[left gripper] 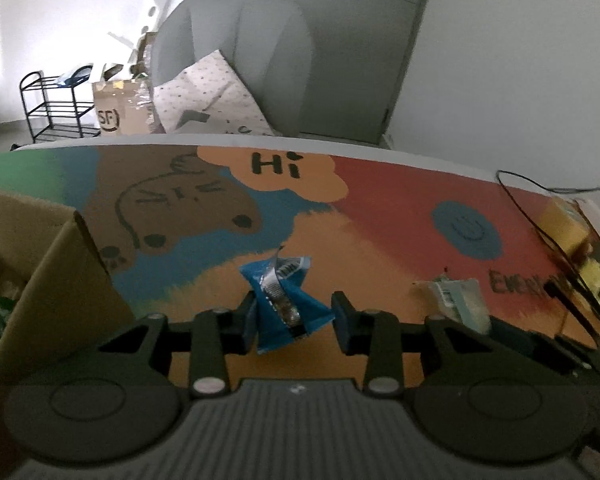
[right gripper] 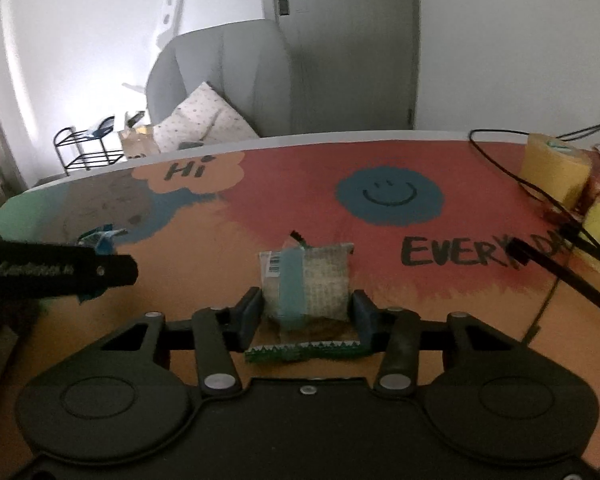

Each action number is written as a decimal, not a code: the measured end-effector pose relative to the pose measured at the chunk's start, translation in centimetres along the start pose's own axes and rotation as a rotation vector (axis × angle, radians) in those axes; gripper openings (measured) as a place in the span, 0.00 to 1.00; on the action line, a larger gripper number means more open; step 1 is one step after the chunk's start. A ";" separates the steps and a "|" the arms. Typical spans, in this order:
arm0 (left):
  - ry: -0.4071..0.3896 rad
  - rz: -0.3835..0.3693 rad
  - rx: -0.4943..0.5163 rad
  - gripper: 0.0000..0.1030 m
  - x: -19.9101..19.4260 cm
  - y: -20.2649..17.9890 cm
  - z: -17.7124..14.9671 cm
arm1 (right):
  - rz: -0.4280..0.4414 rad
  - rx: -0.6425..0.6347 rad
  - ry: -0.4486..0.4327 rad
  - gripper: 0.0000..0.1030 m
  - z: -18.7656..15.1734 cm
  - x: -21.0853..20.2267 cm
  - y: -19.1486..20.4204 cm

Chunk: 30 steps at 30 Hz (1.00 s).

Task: Organize snacks
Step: 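Carry the blue-silver packet to the box with the left tool while the right tool carries the clear packet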

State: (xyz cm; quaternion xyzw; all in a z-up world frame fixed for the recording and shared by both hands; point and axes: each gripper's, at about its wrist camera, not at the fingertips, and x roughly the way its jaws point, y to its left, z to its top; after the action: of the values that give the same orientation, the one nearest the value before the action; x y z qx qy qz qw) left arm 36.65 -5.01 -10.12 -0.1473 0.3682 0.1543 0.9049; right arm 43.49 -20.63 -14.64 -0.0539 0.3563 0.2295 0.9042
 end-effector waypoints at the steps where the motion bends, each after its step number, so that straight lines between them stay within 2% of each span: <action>1: 0.001 -0.006 0.008 0.36 -0.3 0.0 -0.2 | 0.008 0.006 0.003 0.44 -0.1 -0.3 0.1; 13: -0.004 -0.062 0.068 0.36 -4.1 0.3 -2.0 | 0.062 0.194 -0.039 0.44 -2.7 -6.0 -0.3; 30: -0.096 -0.132 0.113 0.36 -12.4 3.3 -3.0 | 0.076 0.204 -0.124 0.44 -3.4 -13.0 3.3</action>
State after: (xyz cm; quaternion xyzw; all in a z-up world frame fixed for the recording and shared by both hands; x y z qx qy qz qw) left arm 25.05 -5.31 -3.88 -0.1125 0.3220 0.0801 0.9366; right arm 31.62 -23.50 -8.24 0.0661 0.3229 0.2292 0.9159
